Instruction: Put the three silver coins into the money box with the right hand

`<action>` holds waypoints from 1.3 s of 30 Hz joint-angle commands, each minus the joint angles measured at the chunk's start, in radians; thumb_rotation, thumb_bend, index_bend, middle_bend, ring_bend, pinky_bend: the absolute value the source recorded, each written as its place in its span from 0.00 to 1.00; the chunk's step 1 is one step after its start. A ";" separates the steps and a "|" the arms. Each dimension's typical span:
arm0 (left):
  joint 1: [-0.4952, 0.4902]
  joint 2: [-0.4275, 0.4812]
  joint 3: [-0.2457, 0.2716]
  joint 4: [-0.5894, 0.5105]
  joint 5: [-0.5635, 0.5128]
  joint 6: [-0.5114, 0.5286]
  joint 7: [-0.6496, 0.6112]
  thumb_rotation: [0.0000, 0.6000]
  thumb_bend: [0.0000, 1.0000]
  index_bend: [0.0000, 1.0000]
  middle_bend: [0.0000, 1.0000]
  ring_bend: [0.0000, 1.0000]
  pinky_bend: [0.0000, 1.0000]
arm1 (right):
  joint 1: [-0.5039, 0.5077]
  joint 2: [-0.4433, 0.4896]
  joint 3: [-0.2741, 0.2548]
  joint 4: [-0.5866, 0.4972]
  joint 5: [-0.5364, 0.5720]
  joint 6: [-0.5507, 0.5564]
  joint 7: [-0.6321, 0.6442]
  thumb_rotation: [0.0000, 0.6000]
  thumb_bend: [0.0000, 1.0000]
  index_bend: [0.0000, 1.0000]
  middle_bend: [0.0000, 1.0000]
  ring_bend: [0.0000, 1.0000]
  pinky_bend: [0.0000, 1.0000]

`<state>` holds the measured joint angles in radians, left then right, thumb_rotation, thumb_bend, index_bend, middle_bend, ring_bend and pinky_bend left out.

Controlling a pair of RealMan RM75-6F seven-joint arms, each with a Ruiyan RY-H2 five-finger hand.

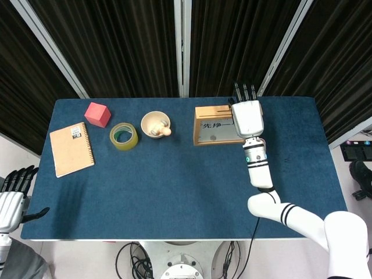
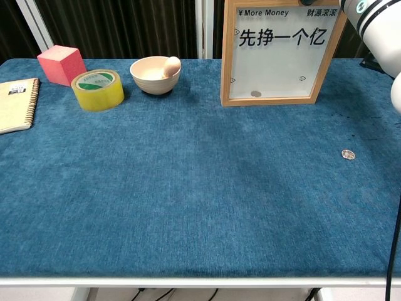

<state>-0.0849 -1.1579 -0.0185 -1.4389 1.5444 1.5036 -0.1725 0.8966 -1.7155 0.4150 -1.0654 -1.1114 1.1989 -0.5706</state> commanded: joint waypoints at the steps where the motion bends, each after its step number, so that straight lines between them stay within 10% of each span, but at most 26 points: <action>1: 0.000 0.001 0.000 -0.002 0.000 0.000 0.002 1.00 0.04 0.04 0.04 0.00 0.00 | -0.003 0.007 -0.003 -0.008 0.005 -0.006 0.000 1.00 0.48 0.40 0.02 0.00 0.00; 11: -0.001 0.007 0.000 -0.014 0.002 0.002 0.006 1.00 0.04 0.04 0.04 0.00 0.00 | -0.012 0.031 -0.011 -0.035 0.005 -0.007 0.017 1.00 0.47 0.09 0.00 0.00 0.00; 24: -0.001 0.010 0.001 -0.026 0.007 0.005 0.013 1.00 0.04 0.04 0.04 0.00 0.00 | -0.127 0.190 -0.035 -0.267 -0.079 0.129 0.095 1.00 0.46 0.07 0.00 0.00 0.00; 32: 0.002 0.004 0.003 -0.032 0.007 0.006 0.037 1.00 0.04 0.04 0.04 0.00 0.00 | -0.330 0.378 -0.197 -0.443 -0.171 0.184 0.226 1.00 0.39 0.07 0.00 0.00 0.00; 39: -0.005 -0.002 0.003 -0.038 0.005 -0.005 0.062 1.00 0.04 0.04 0.04 0.00 0.00 | -0.437 0.467 -0.380 -0.340 -0.269 0.103 0.361 1.00 0.36 0.07 0.00 0.00 0.00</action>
<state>-0.0888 -1.1590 -0.0153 -1.4765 1.5495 1.4997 -0.1118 0.5026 -1.2797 0.0903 -1.4491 -1.3396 1.3348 -0.2698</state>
